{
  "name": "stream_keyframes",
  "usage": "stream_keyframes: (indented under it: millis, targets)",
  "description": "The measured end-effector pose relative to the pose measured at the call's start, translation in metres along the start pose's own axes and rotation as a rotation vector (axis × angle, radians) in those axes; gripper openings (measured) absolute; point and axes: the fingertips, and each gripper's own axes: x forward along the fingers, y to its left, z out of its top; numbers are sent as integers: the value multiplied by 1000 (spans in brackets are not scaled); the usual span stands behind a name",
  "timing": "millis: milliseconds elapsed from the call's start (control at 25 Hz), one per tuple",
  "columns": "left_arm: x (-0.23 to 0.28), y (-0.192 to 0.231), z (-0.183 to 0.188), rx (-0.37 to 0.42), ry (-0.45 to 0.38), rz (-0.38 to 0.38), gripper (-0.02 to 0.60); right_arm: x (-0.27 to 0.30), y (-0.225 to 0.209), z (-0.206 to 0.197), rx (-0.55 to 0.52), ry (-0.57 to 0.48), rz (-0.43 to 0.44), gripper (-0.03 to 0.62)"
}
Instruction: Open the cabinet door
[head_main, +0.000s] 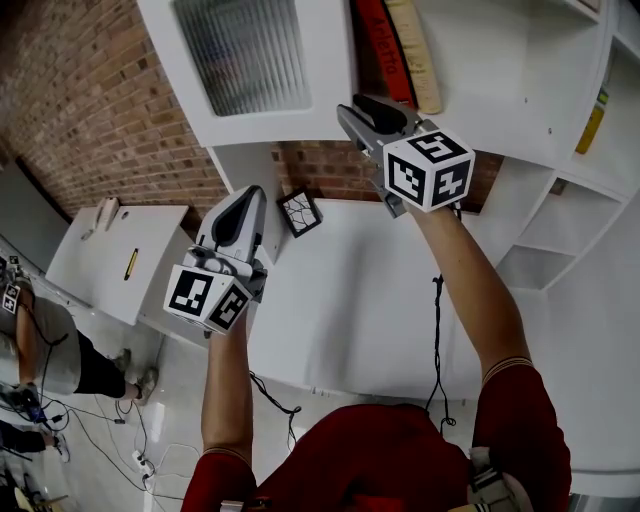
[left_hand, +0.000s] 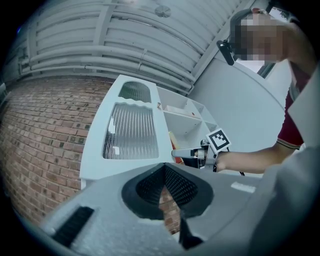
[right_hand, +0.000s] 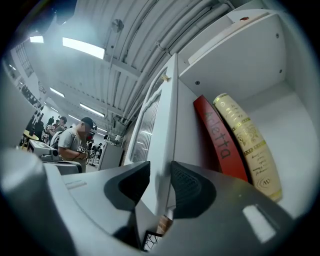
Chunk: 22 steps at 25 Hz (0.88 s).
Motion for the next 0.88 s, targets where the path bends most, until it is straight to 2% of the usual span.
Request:
stream_keyframes:
  millis: [400, 560, 880]
  targets:
    - [1, 2, -12, -32, 4, -25, 0, 3, -6, -3, 43, 27, -64, 91]
    - [-7, 2, -14, -39, 2, -23, 0, 0, -2, -3, 67, 26, -51, 86]
    - [-29, -3, -5, -35, -21, -17, 0, -19, 30, 3, 18, -6, 2, 79]
